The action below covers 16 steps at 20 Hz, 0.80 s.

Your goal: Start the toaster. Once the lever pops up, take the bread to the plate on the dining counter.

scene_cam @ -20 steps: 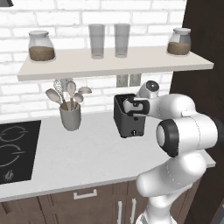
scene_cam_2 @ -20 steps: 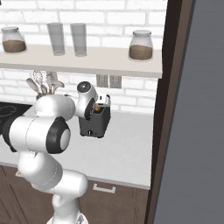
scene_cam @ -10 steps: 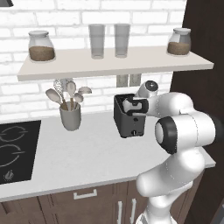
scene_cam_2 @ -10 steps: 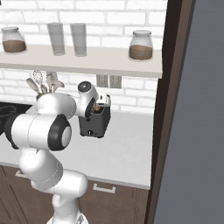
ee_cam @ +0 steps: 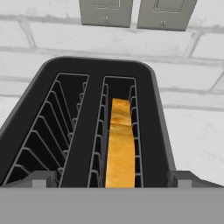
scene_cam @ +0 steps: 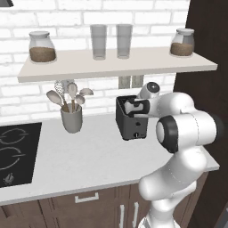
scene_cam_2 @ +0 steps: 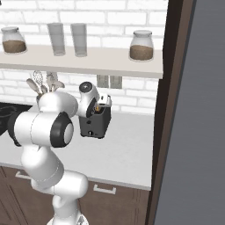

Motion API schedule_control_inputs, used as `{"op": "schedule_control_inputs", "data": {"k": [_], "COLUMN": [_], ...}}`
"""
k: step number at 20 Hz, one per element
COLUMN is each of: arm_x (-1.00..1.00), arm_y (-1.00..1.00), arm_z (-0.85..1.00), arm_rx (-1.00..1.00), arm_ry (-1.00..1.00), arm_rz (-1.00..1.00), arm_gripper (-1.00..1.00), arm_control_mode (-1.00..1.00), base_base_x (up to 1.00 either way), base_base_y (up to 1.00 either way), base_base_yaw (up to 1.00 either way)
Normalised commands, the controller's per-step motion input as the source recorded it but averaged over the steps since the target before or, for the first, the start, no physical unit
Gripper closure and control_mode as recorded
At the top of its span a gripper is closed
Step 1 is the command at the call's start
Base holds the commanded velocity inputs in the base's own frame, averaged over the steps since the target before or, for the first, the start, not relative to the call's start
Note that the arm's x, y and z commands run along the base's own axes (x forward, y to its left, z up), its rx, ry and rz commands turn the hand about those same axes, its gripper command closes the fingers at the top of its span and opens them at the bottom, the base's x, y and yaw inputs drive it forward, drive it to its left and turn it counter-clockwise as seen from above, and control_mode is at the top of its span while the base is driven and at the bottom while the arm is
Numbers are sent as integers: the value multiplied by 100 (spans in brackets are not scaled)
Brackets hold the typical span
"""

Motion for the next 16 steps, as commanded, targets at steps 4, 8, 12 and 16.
{"op": "schedule_control_inputs", "data": {"k": [4, 8, 12, 16], "arm_x": [2, 0, 0, 0], "arm_y": [0, 0, -2, -5], "arm_z": [-2, 0, 0, 0], "arm_rx": [0, 0, 0, 0], "arm_ry": [0, -1, 0, 0], "arm_rz": [0, 0, 0, 0], "arm_gripper": [-100, 100, 100, 100], "arm_control_mode": [-100, -100, -100, -100], "base_base_x": [0, 0, 0, 0], "base_base_y": [0, 0, 0, 0], "base_base_yaw": [0, 0, 0, 0]}}
